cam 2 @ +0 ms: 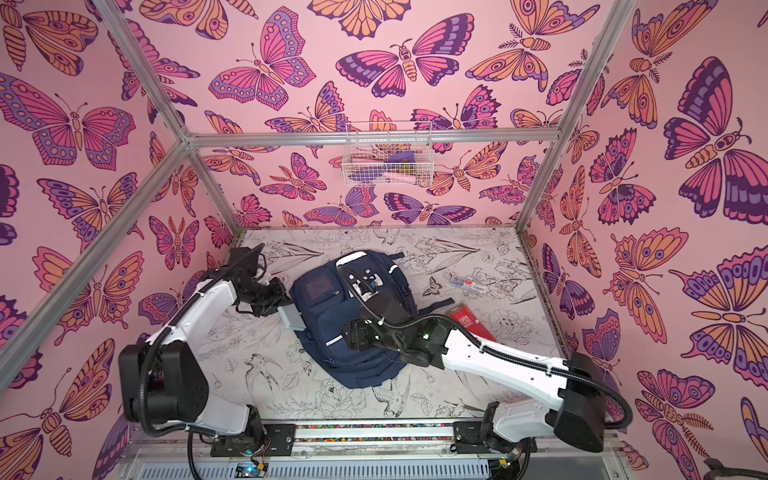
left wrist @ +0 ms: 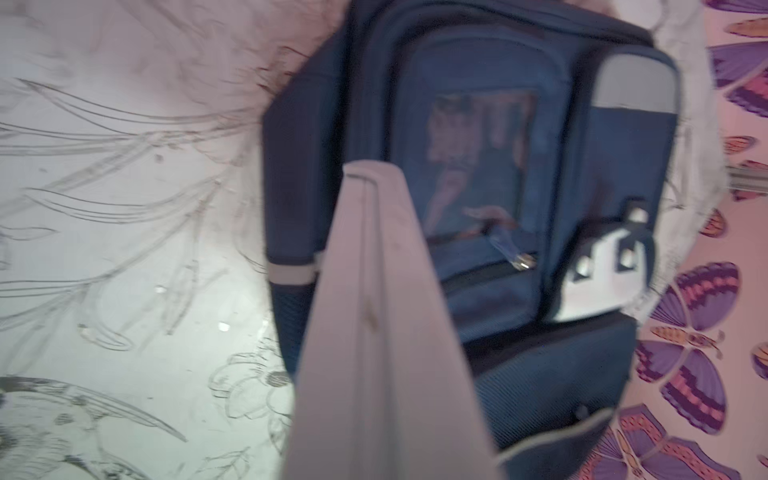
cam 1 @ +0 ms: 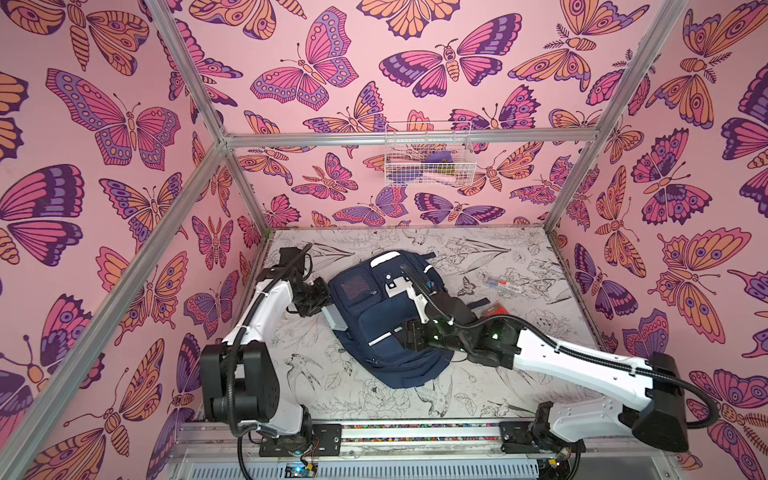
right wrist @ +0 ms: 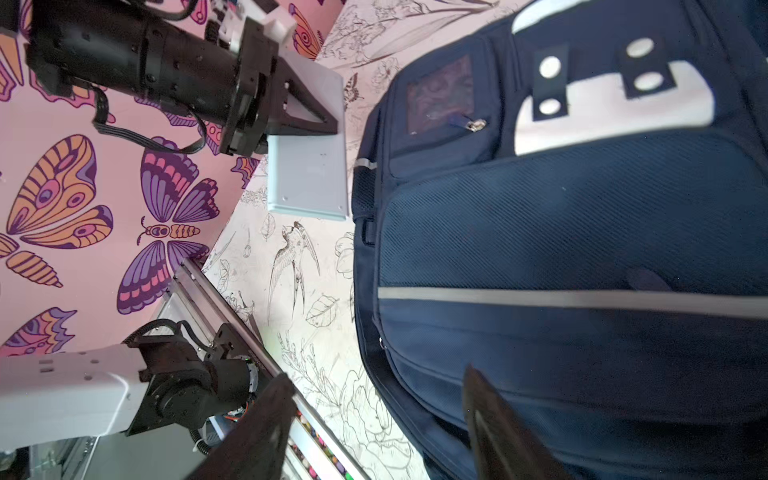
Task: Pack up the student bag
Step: 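Carry the calculator over the backpack with the left gripper while right reaches for it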
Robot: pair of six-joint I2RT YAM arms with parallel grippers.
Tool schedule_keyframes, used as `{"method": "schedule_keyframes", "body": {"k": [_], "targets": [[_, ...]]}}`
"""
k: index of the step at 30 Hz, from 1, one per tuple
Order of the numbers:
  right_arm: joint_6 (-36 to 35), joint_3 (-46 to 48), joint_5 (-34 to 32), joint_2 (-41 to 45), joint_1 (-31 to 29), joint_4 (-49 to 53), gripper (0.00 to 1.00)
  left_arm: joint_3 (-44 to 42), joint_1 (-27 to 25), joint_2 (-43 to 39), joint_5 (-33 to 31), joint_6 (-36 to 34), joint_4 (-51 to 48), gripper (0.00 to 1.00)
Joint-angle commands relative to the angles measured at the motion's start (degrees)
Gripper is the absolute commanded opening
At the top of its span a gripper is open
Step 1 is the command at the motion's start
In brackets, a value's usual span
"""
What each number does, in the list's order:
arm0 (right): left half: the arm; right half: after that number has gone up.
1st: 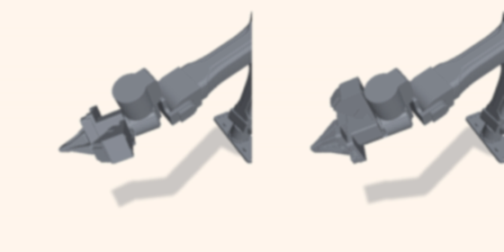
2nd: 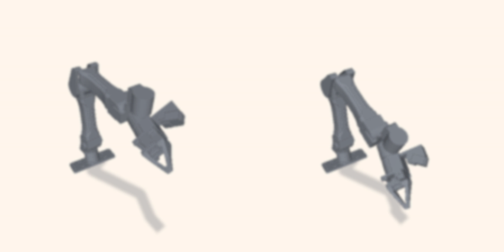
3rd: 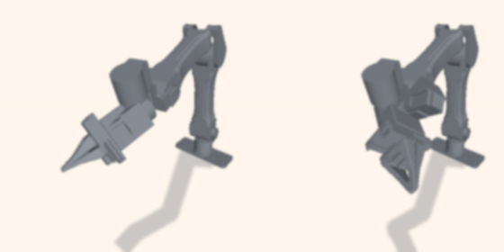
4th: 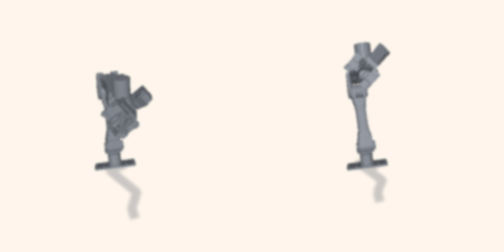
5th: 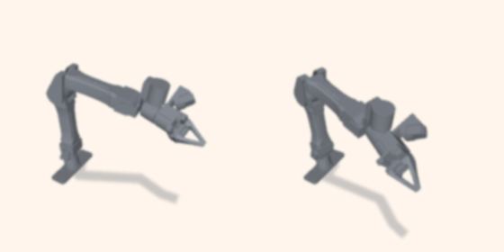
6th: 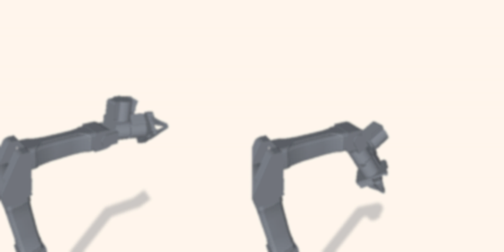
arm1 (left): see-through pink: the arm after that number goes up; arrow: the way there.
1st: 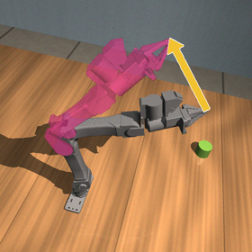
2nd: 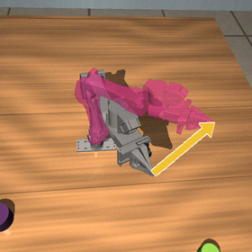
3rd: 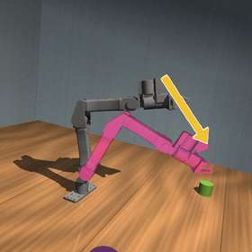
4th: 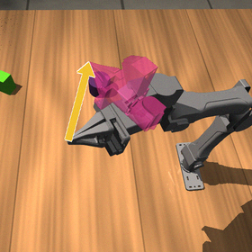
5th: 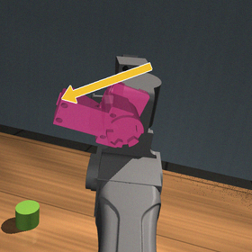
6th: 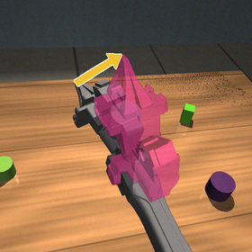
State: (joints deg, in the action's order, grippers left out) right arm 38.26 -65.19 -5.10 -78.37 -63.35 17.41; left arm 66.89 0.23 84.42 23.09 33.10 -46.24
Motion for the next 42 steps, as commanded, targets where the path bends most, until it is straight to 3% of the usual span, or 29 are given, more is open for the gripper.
{"method": "schedule_keyframes", "body": {"k": [1,4,10,20,30,37,42], "targets": [[-4.5,-5.4,-2.9,-4.7,-1.7,-2.2,0.70,-0.1,-3.4,-5.2,8.9,6.2,0.4,0.05],[-5.6,-8.7,-3.7,-9.0,-2.8,-2.0,0.72,-0.4,-6.8,-8.2,10.9,9.9,1.7,0.07],[-3.8,-13.1,-5.1,-13.5,-3.2,0.1,0.79,-1.0,-13.4,-10.9,7.3,11.7,1.7,0.07],[5.1,-11.3,3.5,-13.2,-0.9,-3.5,0.99,-5.8,-17.4,-18.2,4.6,14.1,5.8,0.06],[7.5,-11.3,6.1,-15.4,-0.9,-3.5,0.98,-5.3,-18.8,-20.0,4.1,14.6,6.6,0.08],[7.4,-12.0,6.5,-16.4,-0.9,-2.9,0.88,-5.6,-19.5,-20.6,3.1,14.5,6.7,0.09],[7.3,-11.3,5.8,-15.5,-0.9,-2.8,0.79,-6.0,-19.7,-20.9,2.2,14.4,6.7,0.18]]}}
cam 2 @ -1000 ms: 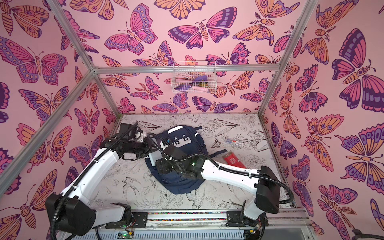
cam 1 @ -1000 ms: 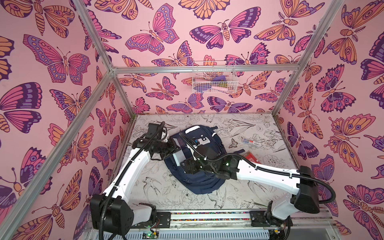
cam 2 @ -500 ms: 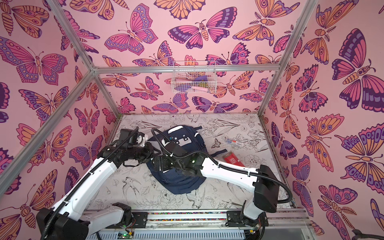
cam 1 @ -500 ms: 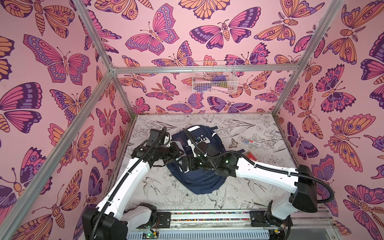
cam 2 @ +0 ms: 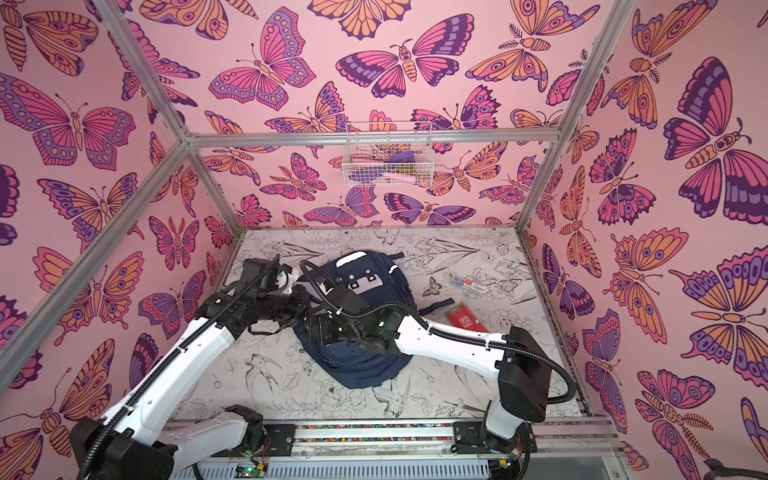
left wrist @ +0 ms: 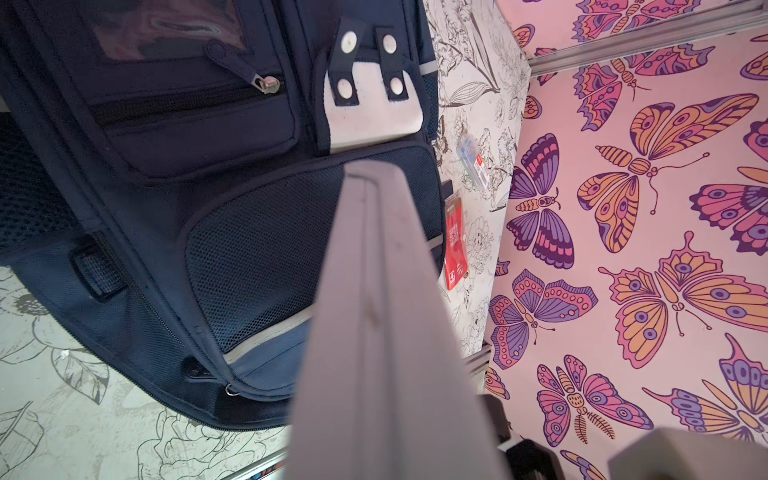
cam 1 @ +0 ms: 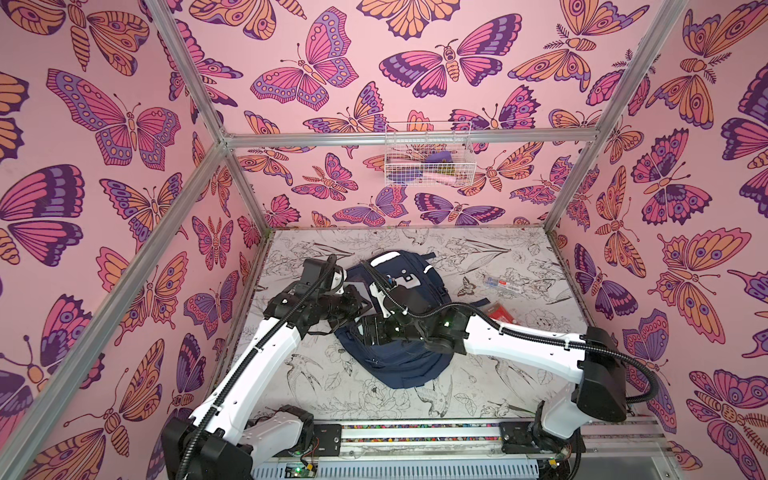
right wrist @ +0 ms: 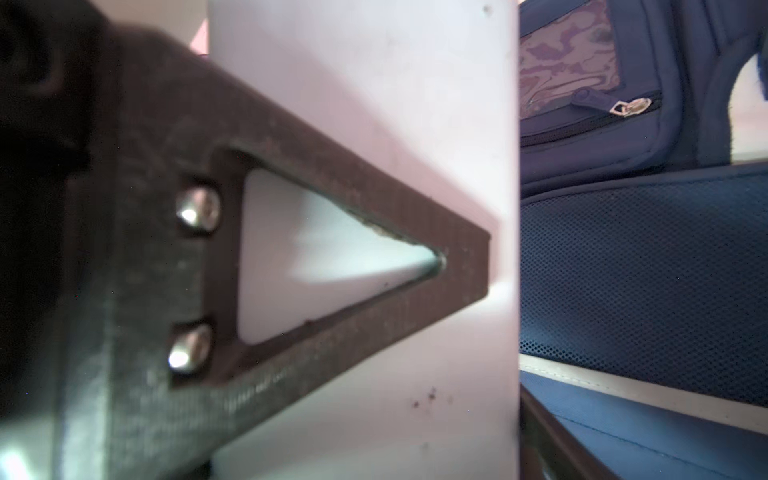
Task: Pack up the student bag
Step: 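Take the calculator with the right gripper while the left gripper releases it, then pull open the backpack compartment with the left gripper while right holds calculator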
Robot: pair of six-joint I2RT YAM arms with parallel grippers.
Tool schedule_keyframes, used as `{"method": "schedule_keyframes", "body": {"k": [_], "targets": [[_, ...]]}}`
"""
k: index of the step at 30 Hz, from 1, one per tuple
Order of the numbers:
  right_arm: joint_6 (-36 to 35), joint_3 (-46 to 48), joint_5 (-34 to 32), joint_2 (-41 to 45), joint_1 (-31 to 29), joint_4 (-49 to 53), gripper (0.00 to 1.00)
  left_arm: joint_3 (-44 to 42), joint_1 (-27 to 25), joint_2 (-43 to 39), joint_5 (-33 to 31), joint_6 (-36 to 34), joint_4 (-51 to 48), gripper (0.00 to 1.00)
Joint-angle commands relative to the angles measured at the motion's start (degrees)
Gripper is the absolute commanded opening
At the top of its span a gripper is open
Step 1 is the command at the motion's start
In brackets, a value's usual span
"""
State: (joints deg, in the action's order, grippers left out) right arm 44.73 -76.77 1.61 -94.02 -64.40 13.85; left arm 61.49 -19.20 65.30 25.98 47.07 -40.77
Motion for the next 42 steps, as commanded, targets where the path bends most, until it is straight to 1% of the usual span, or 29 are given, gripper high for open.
{"method": "schedule_keyframes", "body": {"k": [1,3,4,5,8,9,10,13,15,19,21,22,24,26,27,30,32,34,38,40,42], "targets": [[0.7,0.3,-1.1,0.5,0.2,1.0,0.77,-0.6,-0.2,-1.8,-1.0,0.4,1.3,0.20],[0.5,0.4,-1.2,0.9,0.2,1.1,0.73,-0.7,-0.2,-1.9,-1.3,0.3,1.3,0.25],[0.5,0.5,-1.3,1.1,0.1,1.1,0.72,-0.7,-0.2,-1.9,-1.3,0.2,1.3,0.30],[0.5,0.7,-1.4,1.3,0.2,1.0,0.71,-0.7,-0.2,-2.0,-1.2,0.1,1.3,0.40],[0.3,0.9,-1.5,1.9,0.2,1.0,0.68,-0.5,-0.3,-2.3,-1.5,-0.6,1.4,0.62],[0.2,1.0,-1.6,2.1,0.2,1.0,0.68,-0.4,-0.3,-2.5,-1.7,-0.9,1.6,0.83],[0.2,1.0,-1.7,2.3,0.2,1.0,0.68,-0.2,-0.3,-2.7,-1.9,-1.5,1.7,1.00],[-0.3,1.1,-3.2,3.2,0.2,2.3,0.67,2.0,-0.2,-3.3,-3.6,-4.0,1.1,1.00],[-0.6,1.5,-5.1,3.5,0.3,3.7,0.67,4.9,-0.1,-3.7,-6.6,-6.6,-0.9,1.00],[0.4,4.8,-9.6,9.4,2.4,8.2,0.67,11.6,0.0,-4.0,-16.8,-14.4,-6.9,1.00],[1.4,7.5,-12.4,13.1,4.2,11.4,0.66,13.1,0.0,-4.1,-20.4,-18.1,-8.2,1.00],[2.0,9.3,-13.8,15.4,5.3,12.9,0.66,13.5,0.0,-3.8,-21.1,-19.9,-8.6,1.00],[3.1,12.9,-15.8,20.6,7.8,15.7,0.67,13.2,-0.3,-2.4,-20.2,-23.1,-8.6,0.99],[4.1,16.4,-17.2,26.1,10.7,19.5,0.67,12.8,-1.6,0.9,-18.6,-25.4,-9.2,0.95],[4.5,17.3,-17.6,28.3,12.1,21.3,0.67,12.6,-3.2,2.6,-18.7,-26.3,-9.3,0.94],[5.6,21.5,-18.1,35.2,17.2,26.1,0.67,12.7,-11.9,9.5,-23.4,-28.9,-9.1,0.94],[6.4,24.1,-17.2,39.6,20.9,28.4,0.67,14.2,-18.0,14.9,-26.7,-30.7,-9.0,0.94],[6.6,26.1,-15.7,43.1,24.1,30.2,0.67,16.2,-22.4,20.2,-28.7,-31.8,-9.1,0.95],[6.5,28.3,-13.8,47.3,28.5,32.6,0.67,21.1,-29.4,30.0,-31.4,-34.3,-9.2,0.97],[6.6,28.9,-13.4,48.2,29.1,33.0,0.67,23.6,-32.1,34.1,-33.2,-36.0,-9.3,0.96],[6.7,29.2,-13.2,48.5,29.3,33.2,0.67,26.0,-34.0,37.4,-36.3,-37.0,-9.8,0.95]]}}
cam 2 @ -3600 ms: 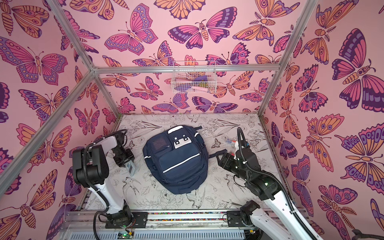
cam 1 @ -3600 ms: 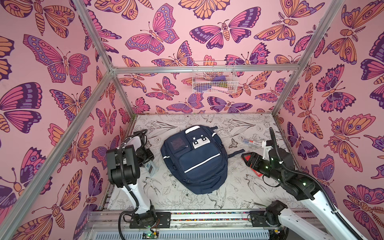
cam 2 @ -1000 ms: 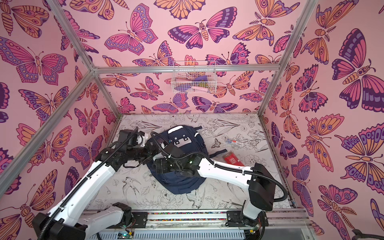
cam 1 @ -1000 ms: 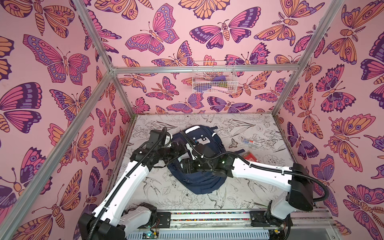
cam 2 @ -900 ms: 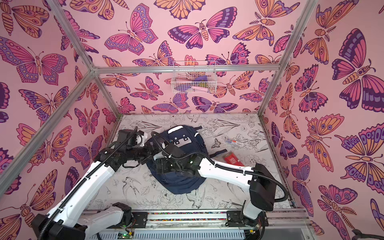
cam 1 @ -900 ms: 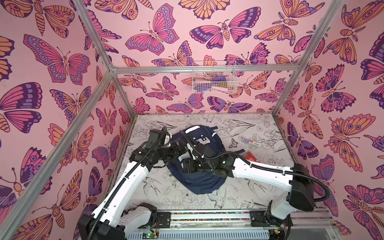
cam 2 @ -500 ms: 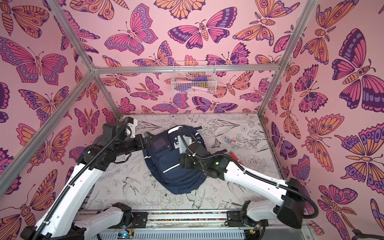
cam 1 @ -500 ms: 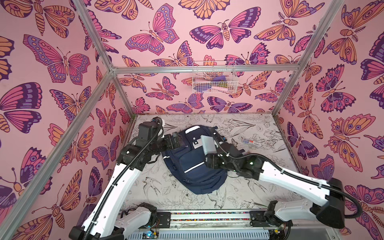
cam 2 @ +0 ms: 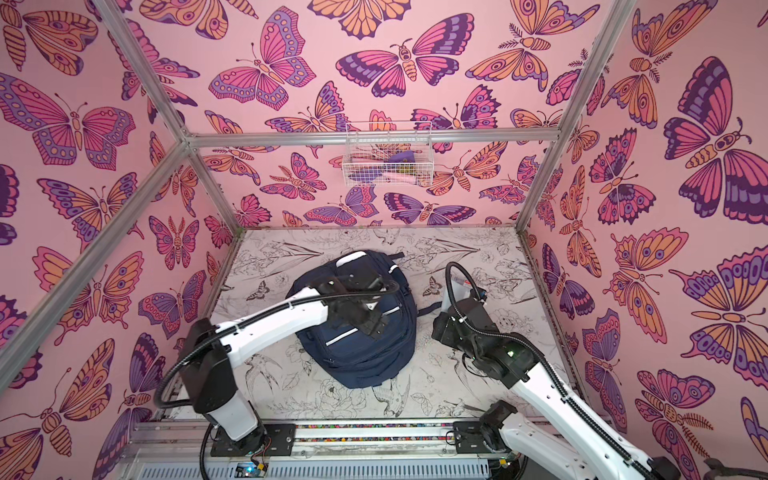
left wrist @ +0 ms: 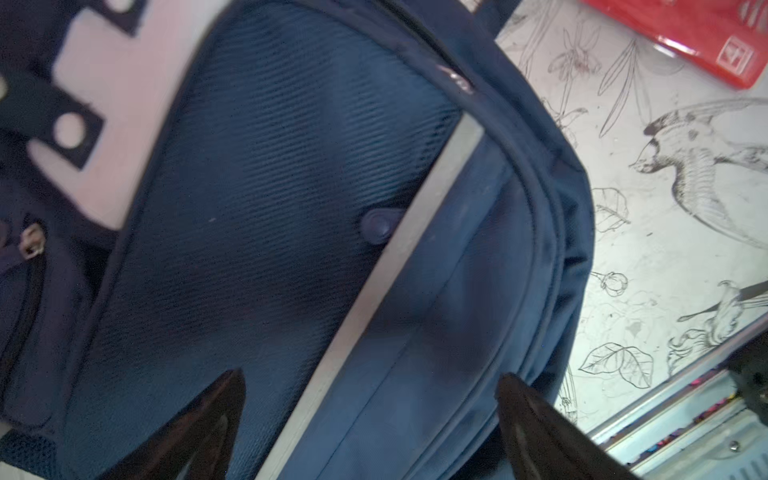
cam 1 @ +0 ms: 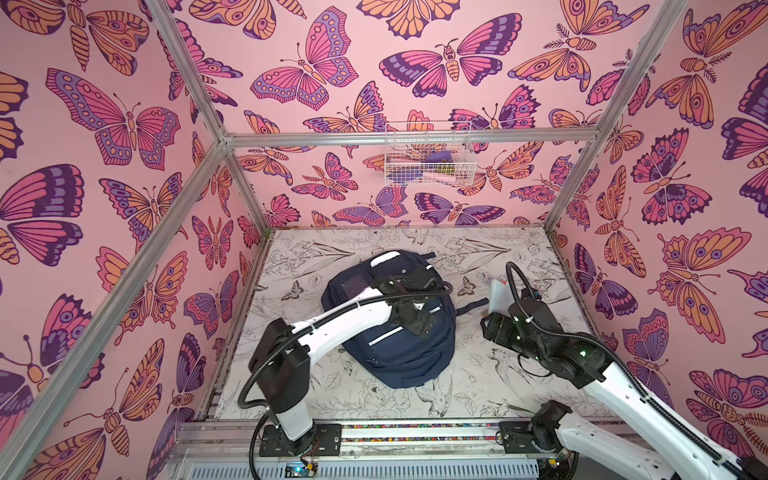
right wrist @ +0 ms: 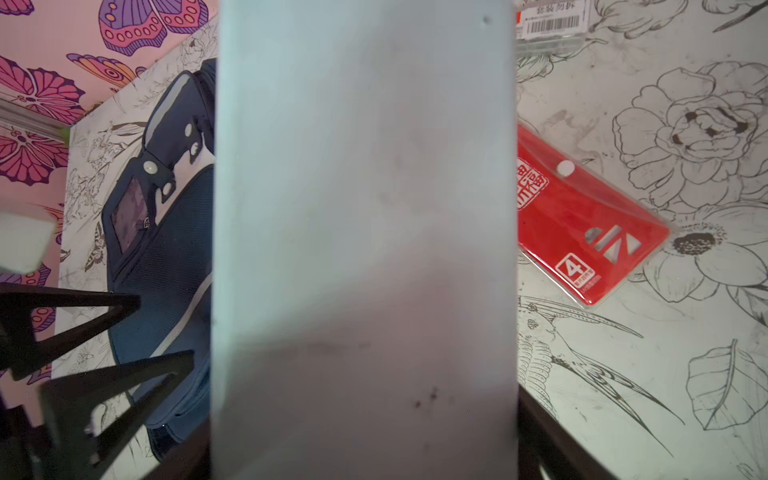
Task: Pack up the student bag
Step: 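Pull open the backpack compartment with the left gripper while right holds calculator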
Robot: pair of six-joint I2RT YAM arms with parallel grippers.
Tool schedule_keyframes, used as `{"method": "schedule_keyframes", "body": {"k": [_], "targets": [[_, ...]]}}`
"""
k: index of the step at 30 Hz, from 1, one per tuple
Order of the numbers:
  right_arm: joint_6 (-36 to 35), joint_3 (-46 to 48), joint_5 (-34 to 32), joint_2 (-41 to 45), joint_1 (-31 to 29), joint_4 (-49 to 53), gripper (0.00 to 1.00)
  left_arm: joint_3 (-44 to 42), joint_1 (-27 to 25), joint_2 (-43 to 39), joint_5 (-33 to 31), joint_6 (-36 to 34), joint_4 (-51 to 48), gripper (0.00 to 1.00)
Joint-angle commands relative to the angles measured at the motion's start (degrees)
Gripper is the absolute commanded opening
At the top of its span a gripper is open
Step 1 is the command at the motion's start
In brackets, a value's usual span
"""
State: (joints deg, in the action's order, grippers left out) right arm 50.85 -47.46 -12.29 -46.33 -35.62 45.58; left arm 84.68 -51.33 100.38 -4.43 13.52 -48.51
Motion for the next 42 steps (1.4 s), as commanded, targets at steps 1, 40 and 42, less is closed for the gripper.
{"method": "schedule_keyframes", "body": {"k": [1,40,42], "targets": [[0.6,0.0,0.8,0.8,0.6,1.5,0.67,3.8,-2.5,3.9,-7.6,-3.6,-2.6,0.94],[-10.5,-13.3,7.0,-29.4,-10.2,-8.8,0.64,-14.6,10.7,-24.0,15.2,9.4,25.0,0.00],[-10.8,-15.6,6.3,-32.6,-12.4,-9.6,0.64,-15.0,11.4,-24.2,17.3,10.2,25.8,0.00]]}}
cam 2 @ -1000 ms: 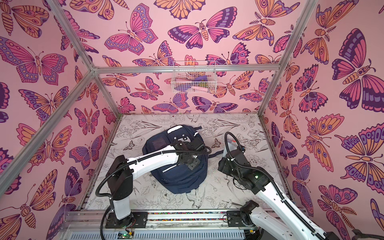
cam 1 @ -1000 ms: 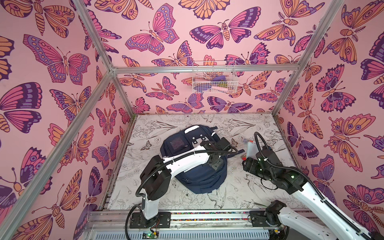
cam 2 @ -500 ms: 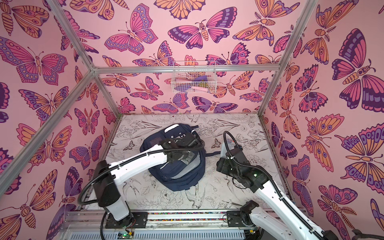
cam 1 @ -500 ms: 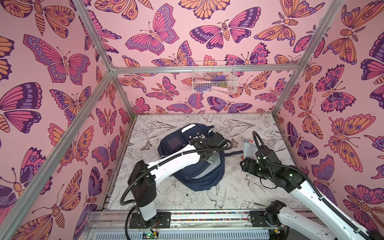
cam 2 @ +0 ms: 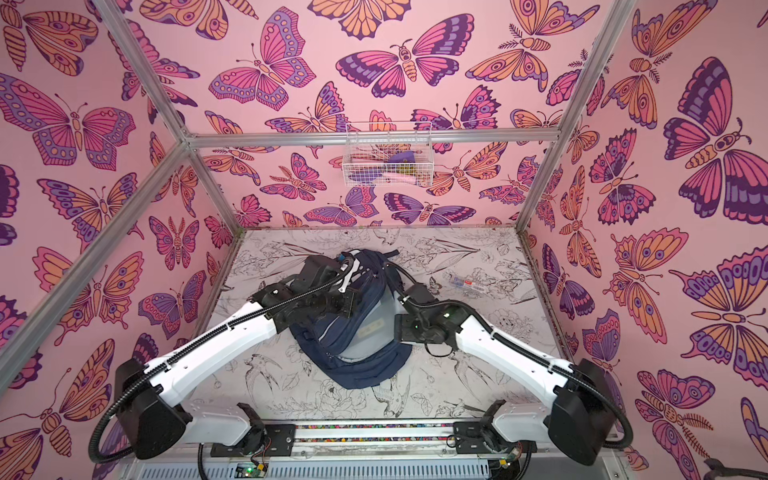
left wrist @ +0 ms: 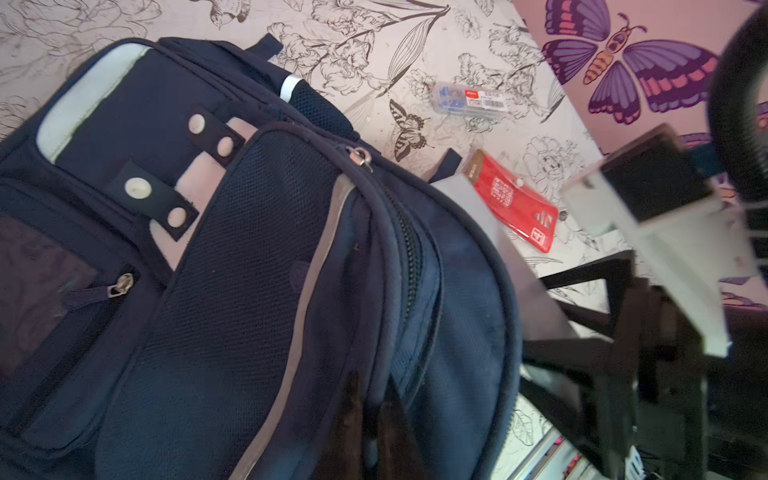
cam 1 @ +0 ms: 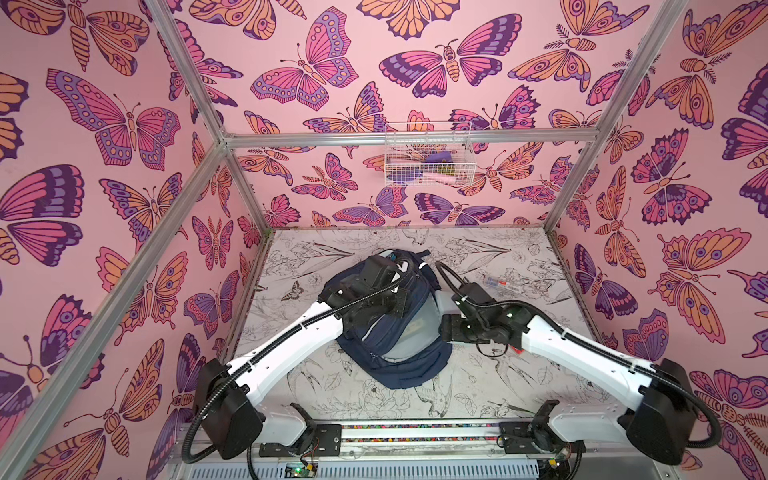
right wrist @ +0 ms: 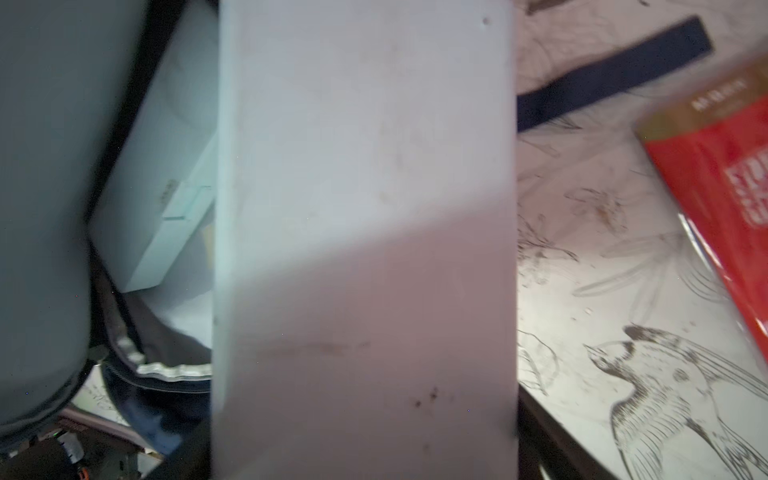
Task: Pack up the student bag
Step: 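Lower the calculator into the open compartment with the right gripper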
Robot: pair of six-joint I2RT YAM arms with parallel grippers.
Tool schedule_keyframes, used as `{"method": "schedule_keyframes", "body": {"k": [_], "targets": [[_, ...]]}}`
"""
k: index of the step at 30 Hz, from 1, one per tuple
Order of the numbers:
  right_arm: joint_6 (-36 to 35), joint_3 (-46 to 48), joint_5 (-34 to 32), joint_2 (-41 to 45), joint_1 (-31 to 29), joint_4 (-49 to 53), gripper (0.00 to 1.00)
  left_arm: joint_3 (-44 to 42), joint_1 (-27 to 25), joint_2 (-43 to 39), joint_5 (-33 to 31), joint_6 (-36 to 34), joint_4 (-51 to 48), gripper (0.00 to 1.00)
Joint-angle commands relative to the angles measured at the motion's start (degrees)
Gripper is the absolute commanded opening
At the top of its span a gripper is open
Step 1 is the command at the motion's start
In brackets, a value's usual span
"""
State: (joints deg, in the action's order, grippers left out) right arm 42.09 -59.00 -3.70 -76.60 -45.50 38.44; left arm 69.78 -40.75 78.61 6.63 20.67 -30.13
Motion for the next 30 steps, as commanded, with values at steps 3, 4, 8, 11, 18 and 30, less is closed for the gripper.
{"method": "schedule_keyframes", "body": {"k": [3,4,8,11,18,30], "targets": [[-1.8,-6.6,-1.7,-6.6,-4.3,-3.8,0.64,-0.8,2.1,-3.4,9.6,5.2,9.4,0.00],[-1.7,-7.2,-1.1,-7.8,-4.6,-4.3,0.64,-1.0,2.5,-3.8,10.7,5.9,10.1,0.00],[-1.6,-9.9,1.6,-12.7,-5.1,-7.6,0.64,-2.1,4.1,-5.0,14.2,8.8,13.0,0.00],[-1.8,-11.5,2.8,-15.7,-5.1,-11.0,0.71,-2.6,4.3,-4.9,15.1,9.7,13.4,0.00],[-1.2,-11.6,3.2,-17.6,-5.1,-18.7,0.99,-3.9,5.0,-3.9,17.5,11.3,14.7,0.00],[1.3,-3.3,-12.4,-1.4,-5.0,-7.3,0.94,-5.3,7.3,-1.0,19.7,13.1,14.7,0.06]]}}
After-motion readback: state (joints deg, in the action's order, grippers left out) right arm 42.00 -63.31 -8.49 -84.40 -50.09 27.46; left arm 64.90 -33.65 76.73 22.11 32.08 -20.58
